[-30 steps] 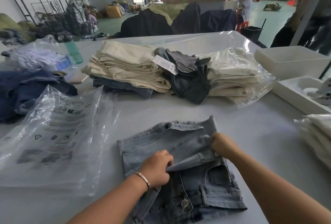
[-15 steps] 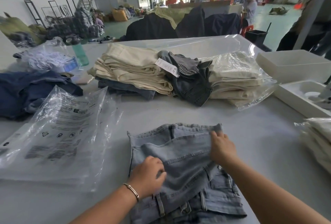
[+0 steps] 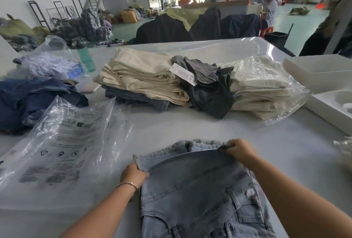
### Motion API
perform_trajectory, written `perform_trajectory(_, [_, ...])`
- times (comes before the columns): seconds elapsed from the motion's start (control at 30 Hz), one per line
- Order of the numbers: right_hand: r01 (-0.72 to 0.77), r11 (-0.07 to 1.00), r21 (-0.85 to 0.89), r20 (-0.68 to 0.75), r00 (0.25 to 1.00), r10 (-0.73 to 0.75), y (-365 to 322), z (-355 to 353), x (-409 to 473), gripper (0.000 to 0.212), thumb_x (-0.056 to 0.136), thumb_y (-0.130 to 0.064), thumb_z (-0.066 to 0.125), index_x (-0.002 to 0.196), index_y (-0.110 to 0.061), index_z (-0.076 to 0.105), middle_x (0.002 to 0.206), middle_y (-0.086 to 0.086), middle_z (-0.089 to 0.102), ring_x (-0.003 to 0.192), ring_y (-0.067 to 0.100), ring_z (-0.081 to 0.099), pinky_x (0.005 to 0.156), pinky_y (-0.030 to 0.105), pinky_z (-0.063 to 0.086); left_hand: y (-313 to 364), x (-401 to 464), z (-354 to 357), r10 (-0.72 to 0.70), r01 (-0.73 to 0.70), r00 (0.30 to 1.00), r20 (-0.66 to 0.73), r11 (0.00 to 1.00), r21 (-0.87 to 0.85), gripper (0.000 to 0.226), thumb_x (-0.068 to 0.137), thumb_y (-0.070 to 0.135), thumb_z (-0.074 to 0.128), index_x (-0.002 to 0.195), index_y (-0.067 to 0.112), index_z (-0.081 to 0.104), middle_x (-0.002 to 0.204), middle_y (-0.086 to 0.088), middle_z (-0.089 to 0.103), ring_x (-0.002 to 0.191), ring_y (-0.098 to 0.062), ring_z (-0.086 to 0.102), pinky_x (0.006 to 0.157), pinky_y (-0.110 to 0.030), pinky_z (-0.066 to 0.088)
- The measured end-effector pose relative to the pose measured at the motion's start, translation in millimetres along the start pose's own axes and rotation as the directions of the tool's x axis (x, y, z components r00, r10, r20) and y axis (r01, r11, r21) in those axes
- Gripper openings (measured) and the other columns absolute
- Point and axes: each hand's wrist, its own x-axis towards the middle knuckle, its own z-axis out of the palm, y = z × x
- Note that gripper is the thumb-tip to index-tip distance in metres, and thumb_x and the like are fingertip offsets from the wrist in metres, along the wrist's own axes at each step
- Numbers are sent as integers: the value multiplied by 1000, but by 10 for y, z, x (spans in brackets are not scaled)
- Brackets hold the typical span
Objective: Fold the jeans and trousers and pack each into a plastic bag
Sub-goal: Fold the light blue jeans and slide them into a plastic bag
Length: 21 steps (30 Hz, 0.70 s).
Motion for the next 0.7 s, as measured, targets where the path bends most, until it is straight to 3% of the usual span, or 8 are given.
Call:
perform_trajectory(0.07, [-36,956,292,-84,994,63,-28,-107,80,30,83,-30,73,63,-14,57,67,9,55,69,23,51,62,31,34,49,75,-31,0,-9,998,-68,992,-124,20,80,18,71,89,1,71,90,-22,70,84,-32,65,68,-34,45])
perform_trajectory(0.13, [-23,966,257,-207,975,78,-12,-119,108,30,87,-30,68,69,-9,55,72,13,59,71,27,55,64,32,38,85,137,-52,8,-40,987,-163,980,-192,18,88,19,64,85,1,67,91,-24,68,82,-34,62,67,-34,42])
perform_trajectory(0.23, [-79,955,285,-173,976,133,47,4,-4,41,88,-45,63,98,-9,47,95,17,63,87,33,61,71,37,49,86,179,-21,12,-46,981,-194,984,-173,16,93,18,54,94,3,60,101,-25,64,95,-40,60,77,-38,44])
perform_trajectory(0.33, [-47,999,25,-130,990,50,138,106,-142,58,81,-59,63,108,-12,45,105,11,60,93,31,61,79,39,51,11,88,66,0,-15,989,-147,995,-101,36,91,28,58,114,3,48,115,-25,61,104,-42,58,79,-38,42])
perform_trajectory(0.43, [9,971,-237,0,1000,-9,235,249,-219,51,86,-42,62,126,-16,44,122,10,58,108,29,58,83,34,47,-106,-12,158,26,-14,993,-113,994,104,30,91,32,58,102,7,45,111,-25,62,102,-41,60,79,-38,45])
perform_trajectory(0.57, [16,984,-177,-133,990,-40,333,164,-274,27,87,-15,56,114,-16,59,108,13,67,93,31,62,73,31,45,-126,-49,146,148,-131,968,-201,987,94,15,96,21,48,95,8,40,101,-26,63,91,-43,60,68,-36,41])
perform_trajectory(0.63, [-66,987,-148,-255,967,27,388,32,-344,14,89,-19,52,100,-13,59,103,16,67,91,34,61,68,32,42,-118,-41,91,165,-160,955,-246,986,43,25,96,20,48,115,4,44,114,-27,56,99,-43,57,76,-39,43])
perform_trajectory(0.7, [-179,953,-245,-190,973,134,428,-48,-459,28,95,-39,47,87,-13,52,101,15,67,89,31,63,67,31,42,-167,-99,50,219,-183,951,-219,967,177,48,95,26,51,135,5,36,127,-23,46,111,-41,51,87,-45,46])
